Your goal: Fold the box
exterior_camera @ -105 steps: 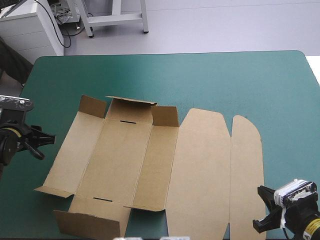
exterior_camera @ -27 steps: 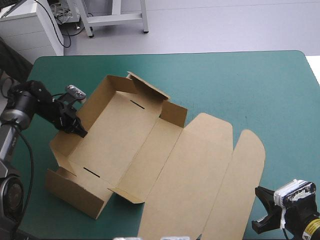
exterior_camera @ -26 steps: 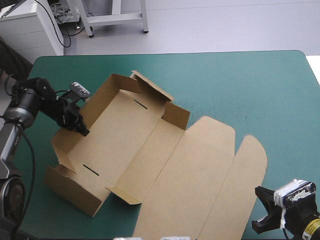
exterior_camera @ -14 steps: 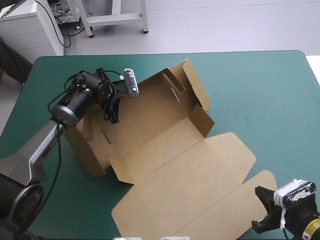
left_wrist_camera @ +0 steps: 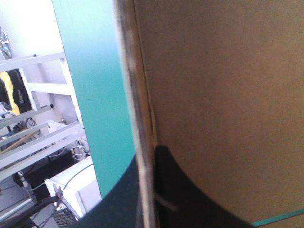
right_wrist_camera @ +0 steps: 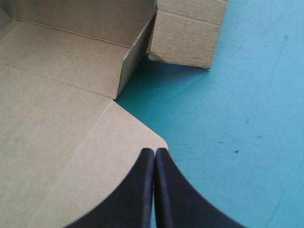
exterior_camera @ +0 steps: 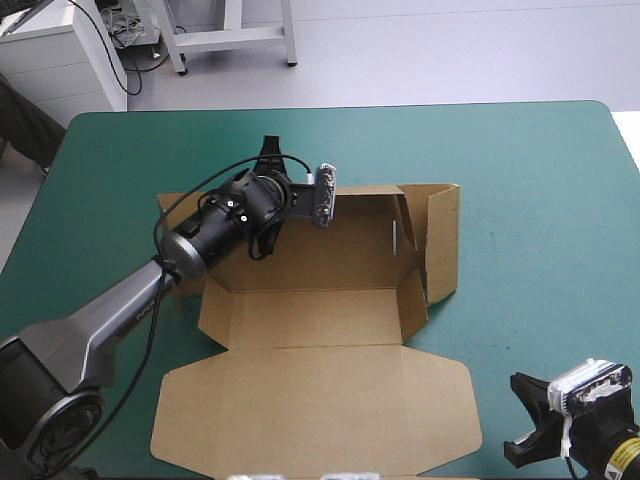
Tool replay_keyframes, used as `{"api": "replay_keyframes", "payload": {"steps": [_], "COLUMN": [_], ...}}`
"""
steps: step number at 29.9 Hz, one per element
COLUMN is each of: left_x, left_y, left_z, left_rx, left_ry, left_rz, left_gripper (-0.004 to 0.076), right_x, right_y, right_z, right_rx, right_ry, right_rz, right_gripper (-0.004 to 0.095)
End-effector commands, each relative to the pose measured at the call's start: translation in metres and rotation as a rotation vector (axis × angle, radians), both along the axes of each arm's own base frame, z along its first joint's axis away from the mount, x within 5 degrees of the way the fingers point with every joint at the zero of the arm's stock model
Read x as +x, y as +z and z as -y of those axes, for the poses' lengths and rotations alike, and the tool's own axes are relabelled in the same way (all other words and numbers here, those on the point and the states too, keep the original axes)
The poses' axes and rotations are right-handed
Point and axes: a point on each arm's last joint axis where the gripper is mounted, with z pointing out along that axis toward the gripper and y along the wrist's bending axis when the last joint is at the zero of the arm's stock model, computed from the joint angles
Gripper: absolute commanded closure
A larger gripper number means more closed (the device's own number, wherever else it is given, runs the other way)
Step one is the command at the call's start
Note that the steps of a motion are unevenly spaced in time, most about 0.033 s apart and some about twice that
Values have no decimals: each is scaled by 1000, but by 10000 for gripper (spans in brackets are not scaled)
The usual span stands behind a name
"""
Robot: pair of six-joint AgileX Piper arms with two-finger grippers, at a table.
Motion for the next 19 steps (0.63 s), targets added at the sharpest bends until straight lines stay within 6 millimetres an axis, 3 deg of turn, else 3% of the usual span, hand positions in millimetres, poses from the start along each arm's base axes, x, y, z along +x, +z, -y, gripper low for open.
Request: {"api": "replay_keyframes", "payload": {"steps": [1, 5, 10, 19], "left_x": [-23, -44, -64, -74], "left_y": [32, 23, 6, -9], "left_z": [8, 12, 2, -14], "left_rx": [-38, 34, 30, 92], "left_ry": [-68, -129, -199, -186], "left_rz": [116, 159, 252, 246], "left_gripper": [731, 731, 731, 731], "right_x": [2, 2, 2, 4], "right_y": [13, 13, 13, 16], "right_z": [-1, -1, -1, -1], "right_rx": [35, 35, 38, 37], "right_ry": [-4, -4, -3, -10], "right_rz": [77, 77, 80, 118], "right_gripper": [928, 928, 928, 925]}}
